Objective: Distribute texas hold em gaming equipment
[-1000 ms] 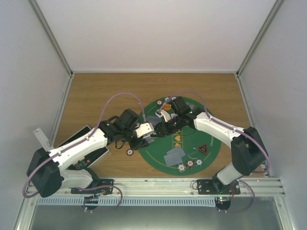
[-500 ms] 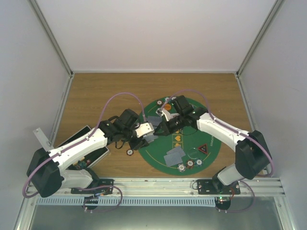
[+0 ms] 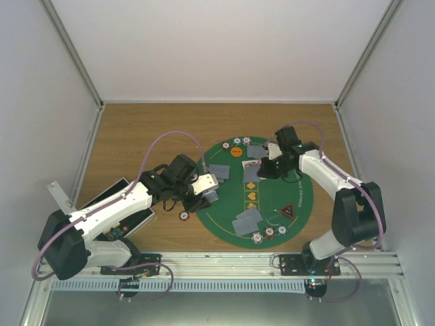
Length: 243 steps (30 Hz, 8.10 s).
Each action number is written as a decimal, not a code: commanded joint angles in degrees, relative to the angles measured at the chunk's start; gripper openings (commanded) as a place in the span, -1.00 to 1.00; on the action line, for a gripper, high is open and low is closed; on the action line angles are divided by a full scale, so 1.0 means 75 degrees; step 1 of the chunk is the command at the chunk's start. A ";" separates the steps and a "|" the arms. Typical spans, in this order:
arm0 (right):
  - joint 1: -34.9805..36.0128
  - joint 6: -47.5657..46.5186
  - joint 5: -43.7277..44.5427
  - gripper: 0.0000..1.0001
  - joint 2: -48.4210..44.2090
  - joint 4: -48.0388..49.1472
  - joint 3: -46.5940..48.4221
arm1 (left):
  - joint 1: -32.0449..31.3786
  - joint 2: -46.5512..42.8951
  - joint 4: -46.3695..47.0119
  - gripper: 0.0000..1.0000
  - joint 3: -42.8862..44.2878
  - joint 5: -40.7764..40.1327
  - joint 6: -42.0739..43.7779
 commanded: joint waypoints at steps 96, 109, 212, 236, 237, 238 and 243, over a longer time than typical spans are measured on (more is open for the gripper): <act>0.1471 0.0865 0.1910 0.05 0.1938 -0.1022 0.2459 | 0.0021 -0.0172 0.0406 0.05 -0.0041 0.0058 0.0041; 0.1757 0.1358 -0.2002 0.66 -0.0785 0.2464 -0.0608 | 0.0022 -0.0156 0.0384 0.05 -0.0005 0.0137 0.0032; -0.1581 0.5630 0.4150 0.62 -0.2804 -0.1142 -0.3764 | 0.0490 -0.0514 0.0891 0.05 -0.0421 0.0198 -0.0052; -0.1300 0.3502 0.3416 0.92 -0.2449 -0.2890 -0.2528 | 0.0490 -0.0555 0.1026 0.05 -0.0492 0.0268 -0.0085; -0.1308 0.3491 0.3412 0.88 -0.2415 -0.2923 -0.2493 | 0.0484 -0.0566 0.1025 0.05 -0.0492 0.0280 -0.0085; -0.1301 0.3451 0.3395 0.86 -0.2374 -0.2990 -0.2459 | 0.0490 -0.0561 0.1018 0.05 -0.0493 0.0280 -0.0087; -0.1286 0.2995 0.3158 0.68 -0.2050 -0.3525 -0.2133 | 0.0487 -0.0646 0.1033 0.05 -0.0535 0.0210 -0.0087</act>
